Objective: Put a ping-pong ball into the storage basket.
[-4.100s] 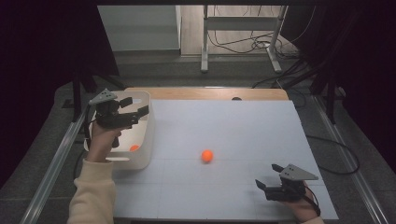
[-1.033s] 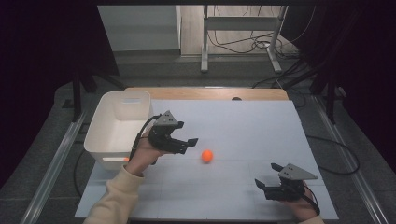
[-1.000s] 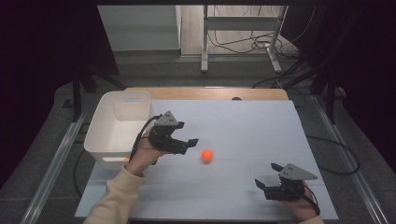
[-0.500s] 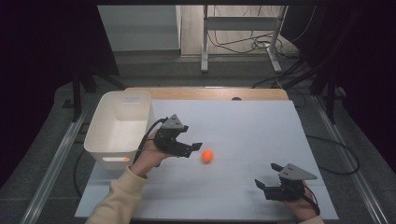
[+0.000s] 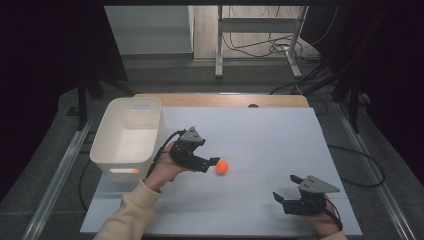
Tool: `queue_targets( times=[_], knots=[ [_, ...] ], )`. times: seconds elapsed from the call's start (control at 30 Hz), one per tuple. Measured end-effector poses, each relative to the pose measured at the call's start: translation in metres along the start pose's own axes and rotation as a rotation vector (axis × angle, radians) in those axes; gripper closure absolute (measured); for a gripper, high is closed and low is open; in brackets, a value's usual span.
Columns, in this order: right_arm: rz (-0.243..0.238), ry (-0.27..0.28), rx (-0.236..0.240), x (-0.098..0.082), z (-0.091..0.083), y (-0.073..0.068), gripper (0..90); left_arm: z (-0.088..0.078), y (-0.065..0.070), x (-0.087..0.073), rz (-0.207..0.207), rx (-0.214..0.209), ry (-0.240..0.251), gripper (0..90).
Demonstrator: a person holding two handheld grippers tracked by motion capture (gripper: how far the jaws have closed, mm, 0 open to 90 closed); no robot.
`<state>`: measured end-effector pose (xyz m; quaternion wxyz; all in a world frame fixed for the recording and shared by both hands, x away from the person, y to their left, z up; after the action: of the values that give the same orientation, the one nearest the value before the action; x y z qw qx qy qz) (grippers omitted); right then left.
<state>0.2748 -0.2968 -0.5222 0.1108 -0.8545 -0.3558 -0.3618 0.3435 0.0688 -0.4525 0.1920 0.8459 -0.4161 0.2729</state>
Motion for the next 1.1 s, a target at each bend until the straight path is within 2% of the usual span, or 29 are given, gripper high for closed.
queue_targets(
  times=[0.53,1.1],
  knots=[
    [0.0,-0.001,0.0,0.0,0.0,0.0,12.9,0.019,0.005,-0.001,0.017,-0.001,-0.057,15.9],
    [0.0,-0.004,0.002,0.0,0.0,0.0,12.9,0.042,0.005,-0.004,0.007,0.009,-0.112,15.9]
  ],
)
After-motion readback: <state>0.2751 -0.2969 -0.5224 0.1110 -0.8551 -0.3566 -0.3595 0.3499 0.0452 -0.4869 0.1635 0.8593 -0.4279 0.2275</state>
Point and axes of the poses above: each handheld gripper's, and its own axes: z roughly forward along the jaws, x roughly out of its top, y roughly to its right, the point moved 2 cm from there along z, roughly forward along the jaws, and after that the axes turned 13 degrees about -y, right-handed, at the moved point
